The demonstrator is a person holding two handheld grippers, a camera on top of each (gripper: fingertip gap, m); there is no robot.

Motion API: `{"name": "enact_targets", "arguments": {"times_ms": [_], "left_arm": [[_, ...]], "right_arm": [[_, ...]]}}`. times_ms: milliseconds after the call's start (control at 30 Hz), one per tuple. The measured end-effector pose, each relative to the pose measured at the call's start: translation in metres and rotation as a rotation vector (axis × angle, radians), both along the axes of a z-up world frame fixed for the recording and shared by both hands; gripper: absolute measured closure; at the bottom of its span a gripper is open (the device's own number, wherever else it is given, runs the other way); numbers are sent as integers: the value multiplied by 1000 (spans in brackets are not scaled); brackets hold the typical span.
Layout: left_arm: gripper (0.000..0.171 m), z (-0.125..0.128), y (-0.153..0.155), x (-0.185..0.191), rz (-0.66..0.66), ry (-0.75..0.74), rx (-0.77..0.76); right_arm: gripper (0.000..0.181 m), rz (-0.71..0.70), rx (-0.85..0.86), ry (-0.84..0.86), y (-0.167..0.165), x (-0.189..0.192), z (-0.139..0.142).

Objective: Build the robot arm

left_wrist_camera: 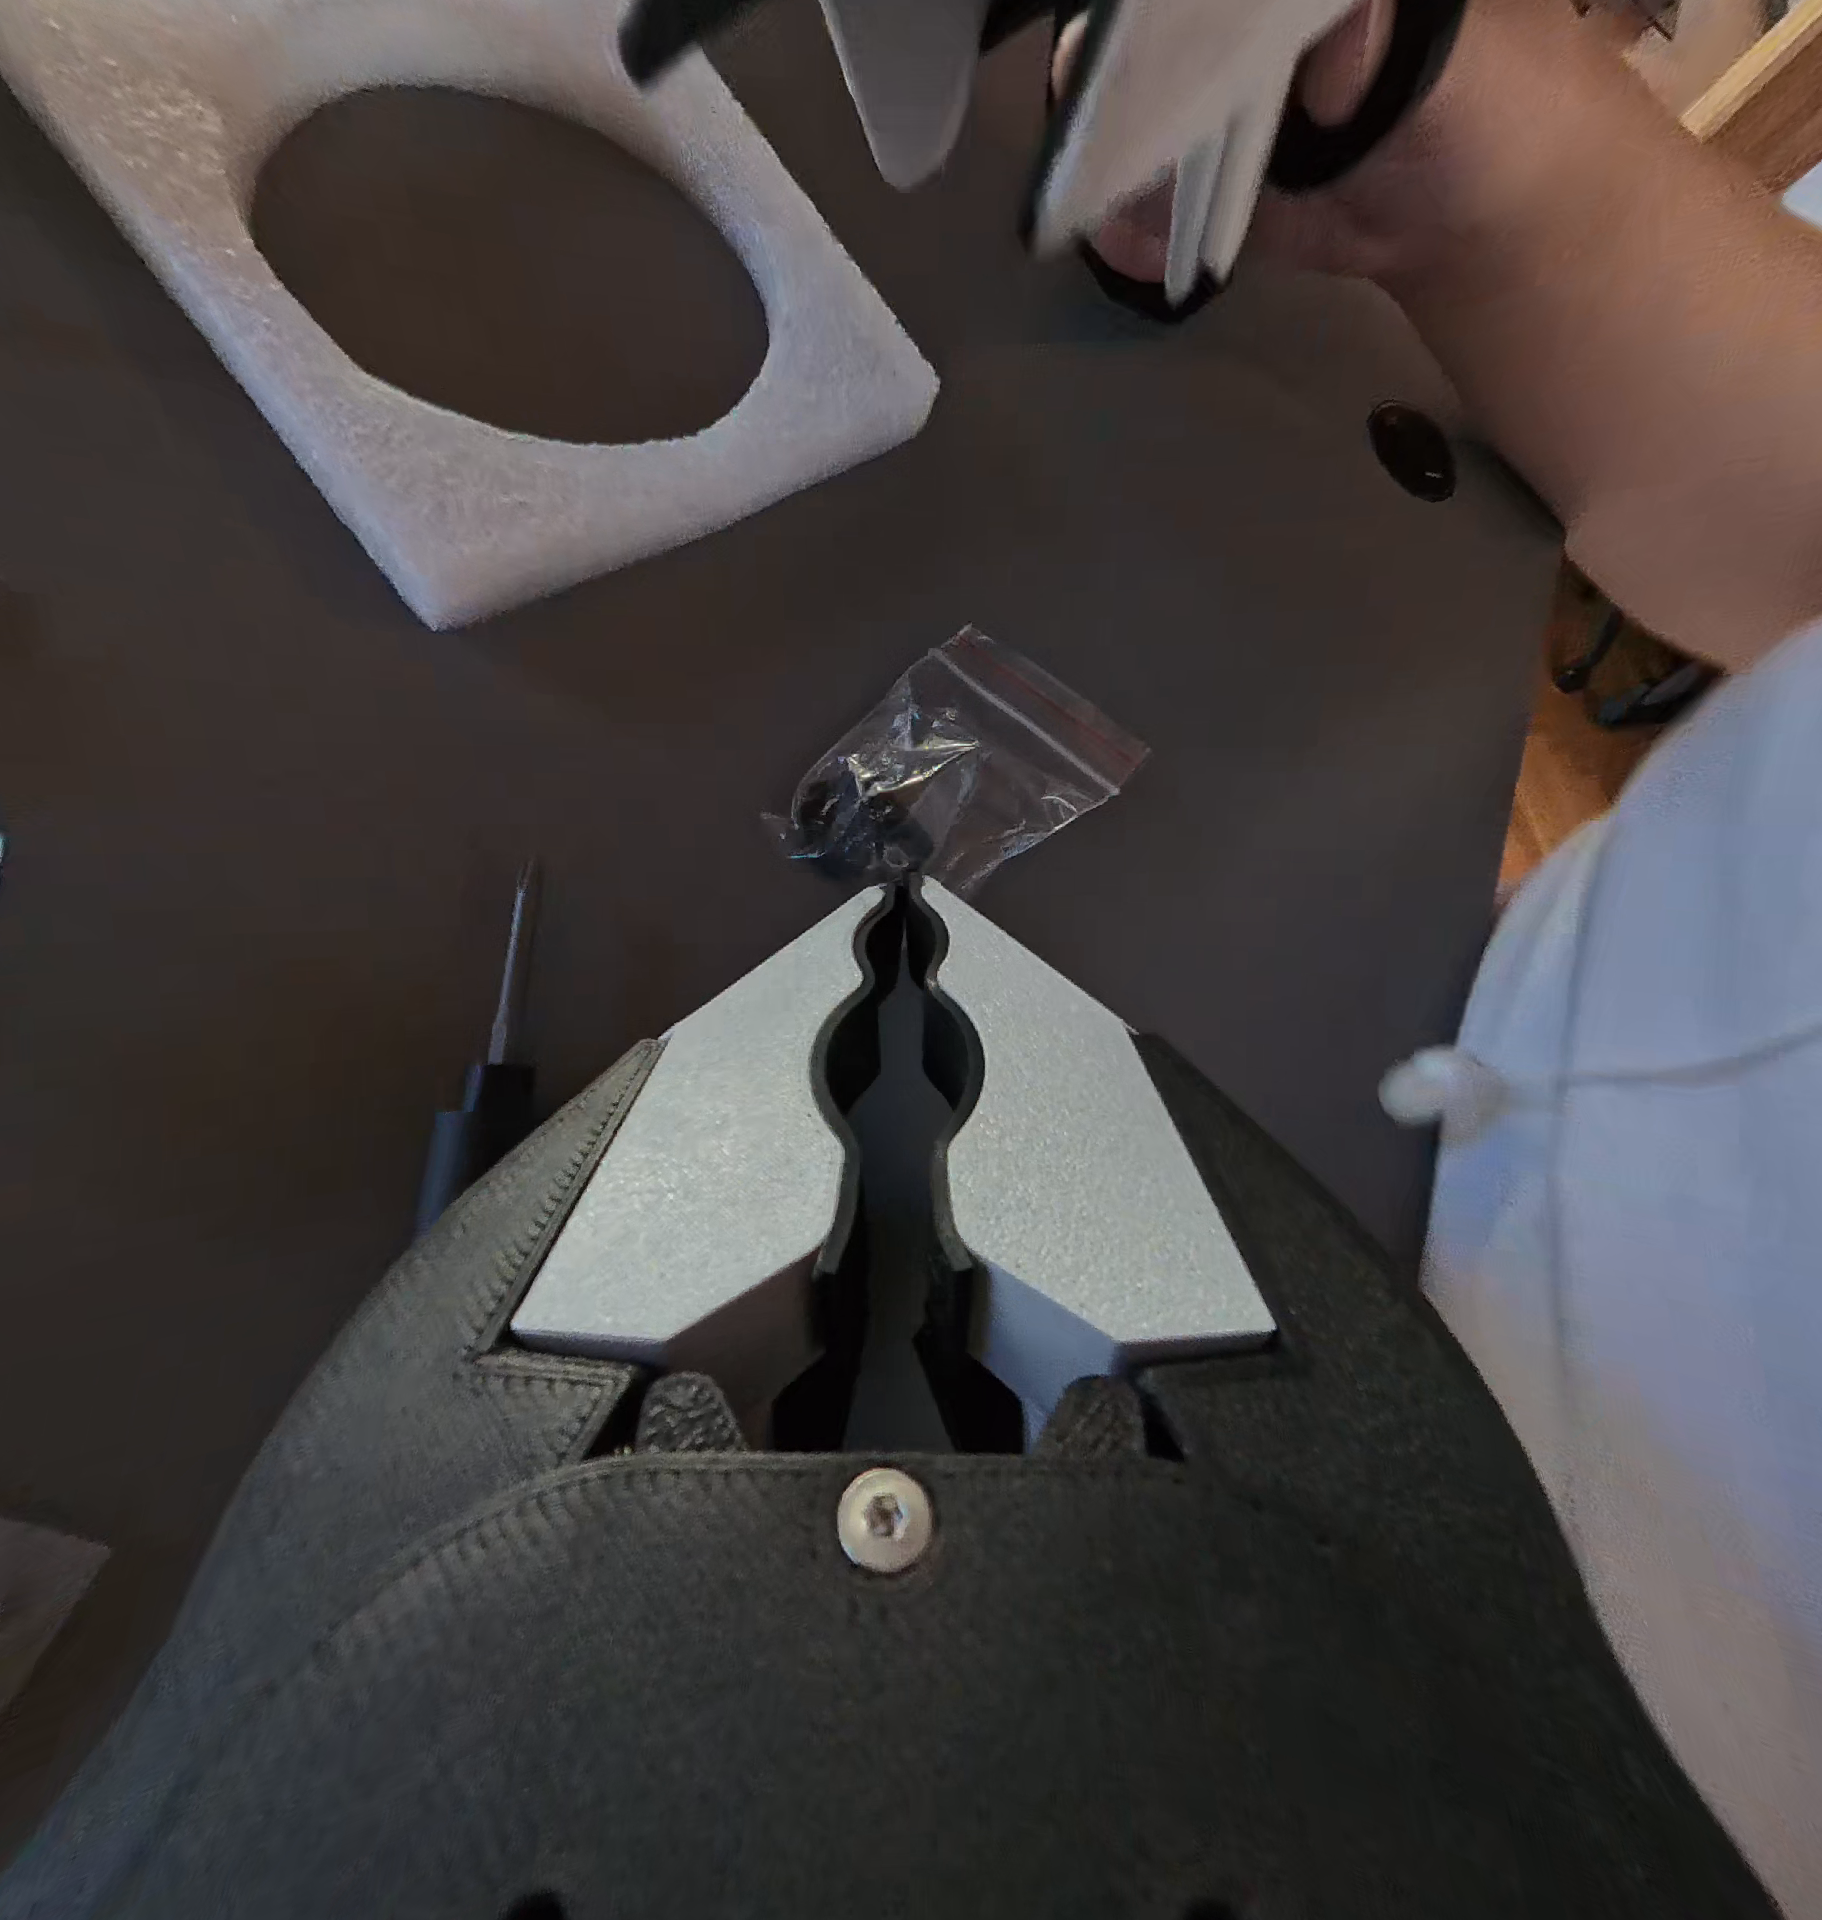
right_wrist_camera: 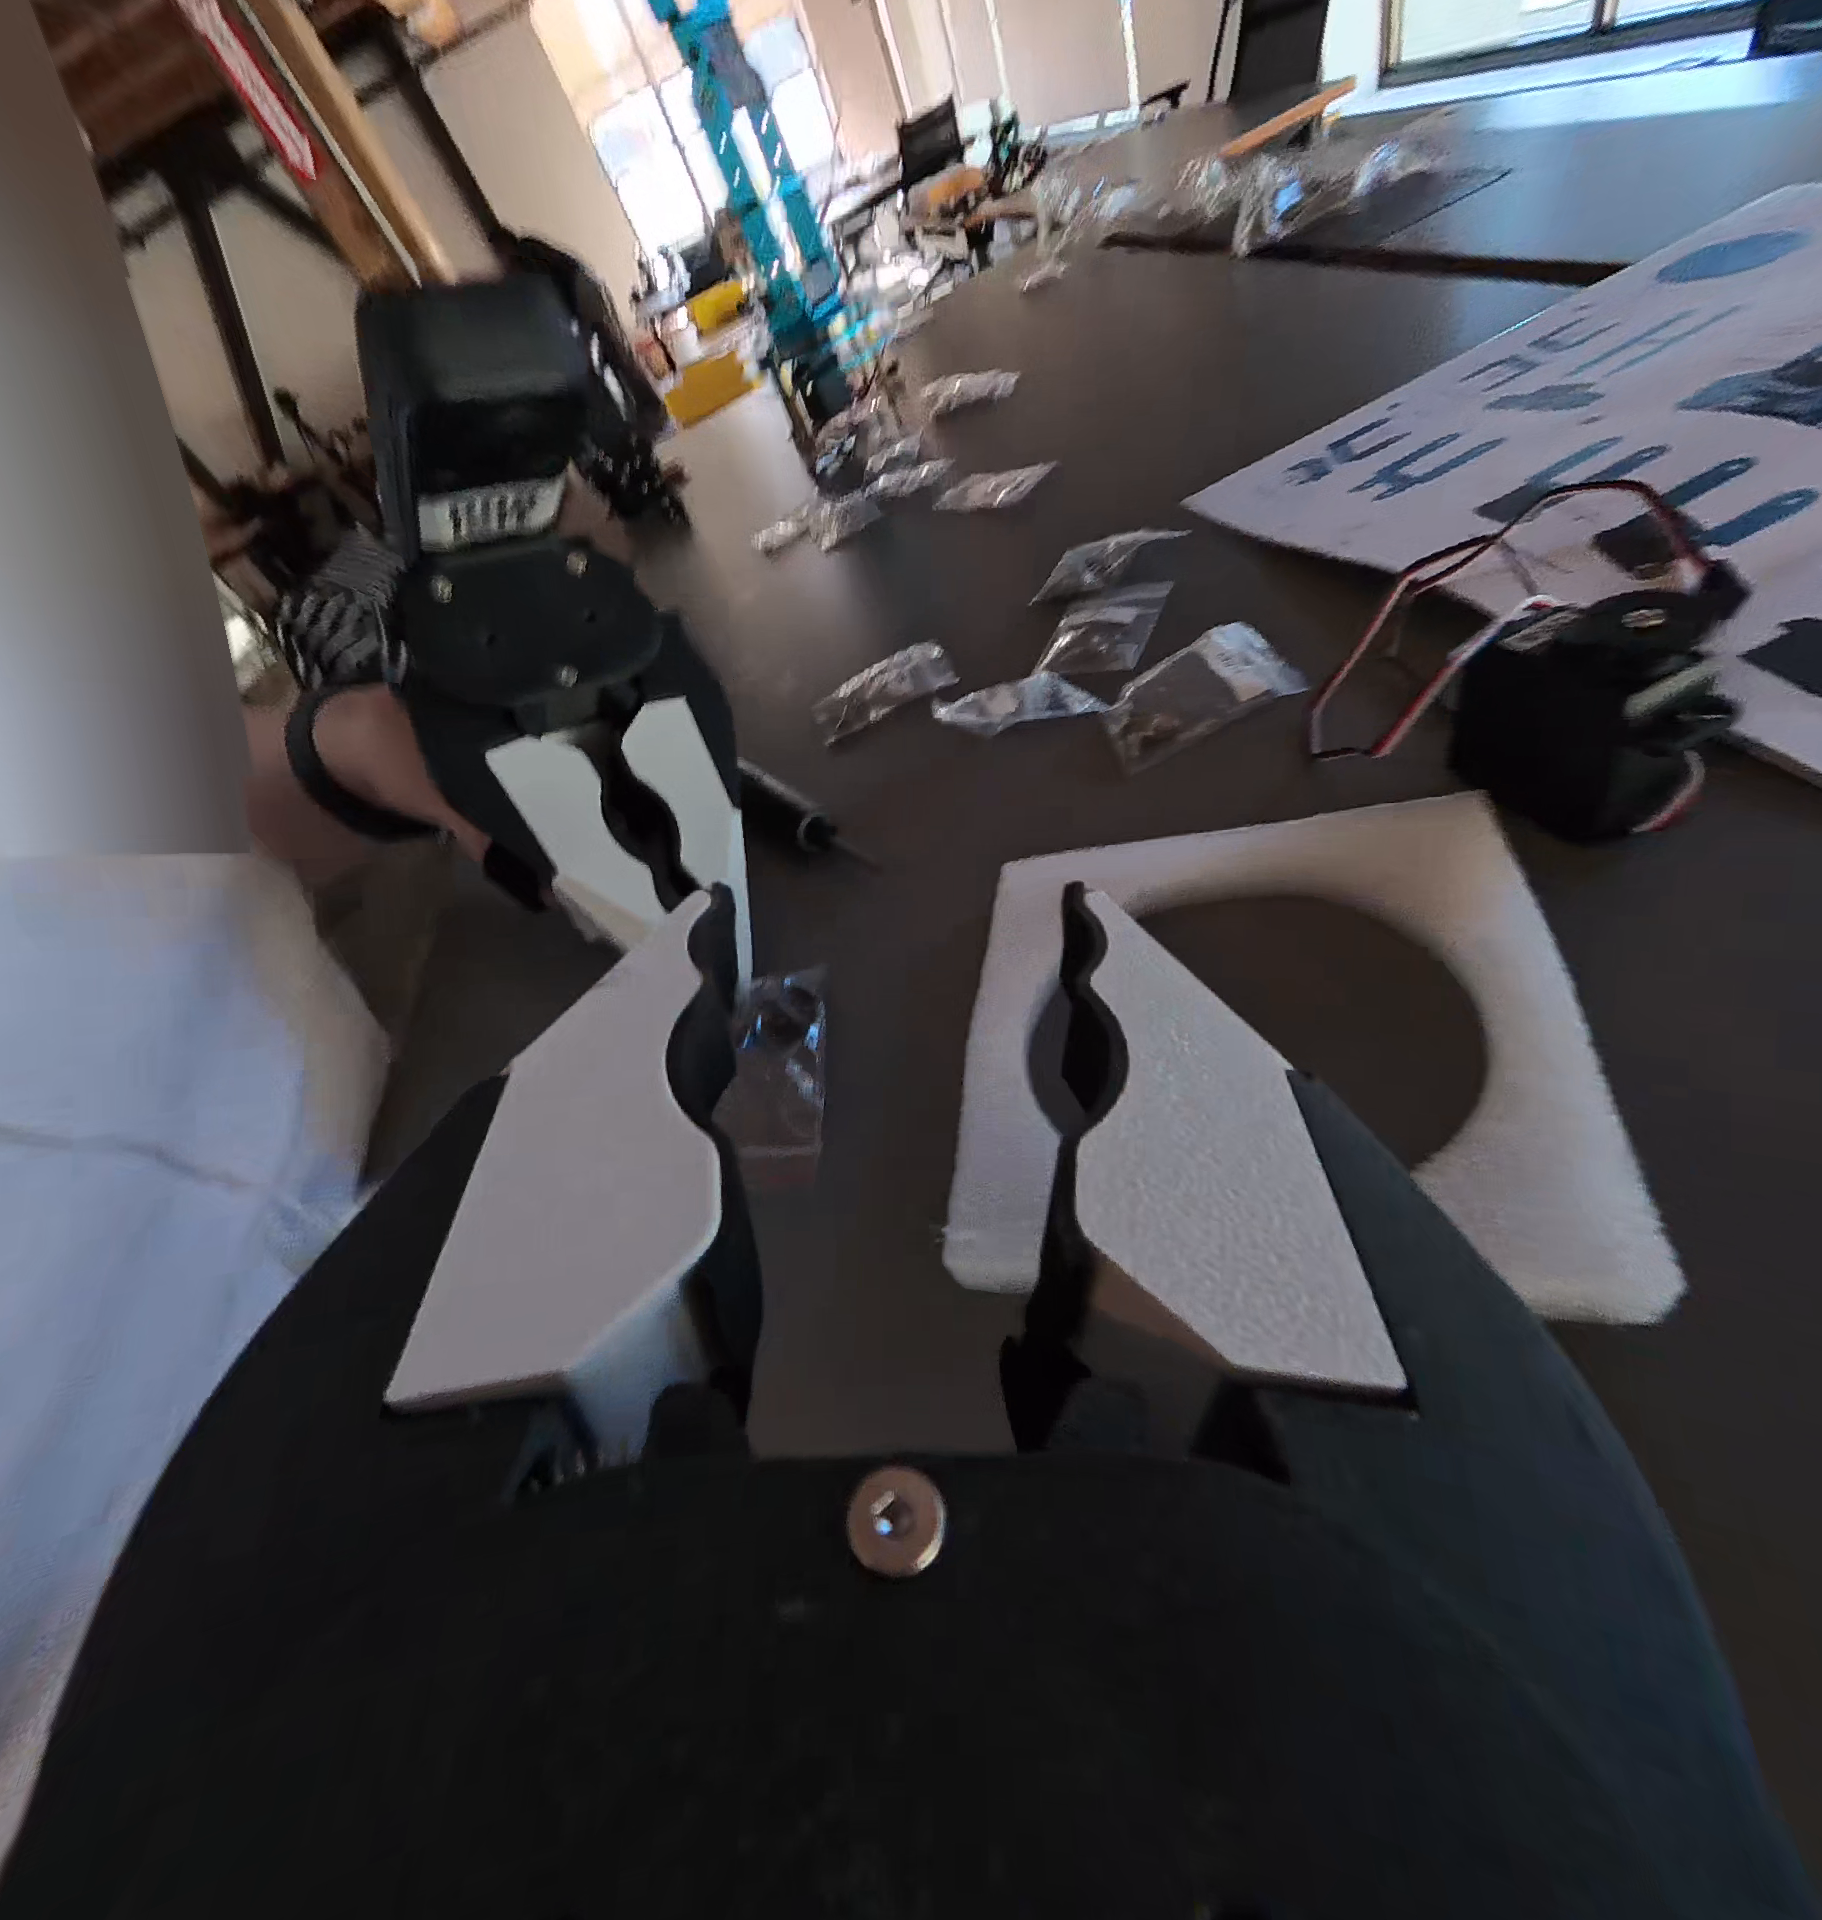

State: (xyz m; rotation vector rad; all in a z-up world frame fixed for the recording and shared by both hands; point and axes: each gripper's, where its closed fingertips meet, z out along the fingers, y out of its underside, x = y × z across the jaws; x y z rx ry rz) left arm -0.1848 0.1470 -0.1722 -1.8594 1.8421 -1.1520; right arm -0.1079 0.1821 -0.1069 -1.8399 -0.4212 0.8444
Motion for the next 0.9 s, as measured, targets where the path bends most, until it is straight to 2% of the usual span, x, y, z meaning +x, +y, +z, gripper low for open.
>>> {"name": "enact_targets", "arguments": {"times_ms": [100, 167, 233, 300, 433, 533, 633, 700, 733, 800, 900], "left_arm": [[171, 0, 1, 3, 46, 14, -30], [165, 2, 0, 4, 77, 5, -58], [149, 6, 0, 5, 100, -22, -83], [135, 12, 3, 3, 117, -35, -108], [137, 56, 24, 3, 75, -188, -134], [141, 102, 74, 12, 122, -381, -82], [139, 135, 161, 22, 334, -561, 84], [135, 135, 211, 20, 470, -579, 223], [134, 132, 224, 18, 504, -580, 246], [136, 123, 234, 13, 524, -576, 255], [142, 108, 255, -2, 584, -536, 400]], "right_arm": [[119, -112, 27, 95, 19, 25, 11], [119, -203, 101, 50, 30, 43, 10], [121, -270, 164, 52, 40, 54, 18], [121, -309, 142, 40, 42, 60, 16], [123, -350, 113, 14, 44, 67, 9], [127, -388, 110, 8, 45, 77, 8], [131, -435, 161, 17, 45, 87, 14], [134, -459, 194, 9, 45, 91, 18], [136, -469, 209, -4, 44, 93, 19], [141, -506, 233, -29, 44, 99, 21], [151, -596, 251, -35, 47, 115, 24]]}}
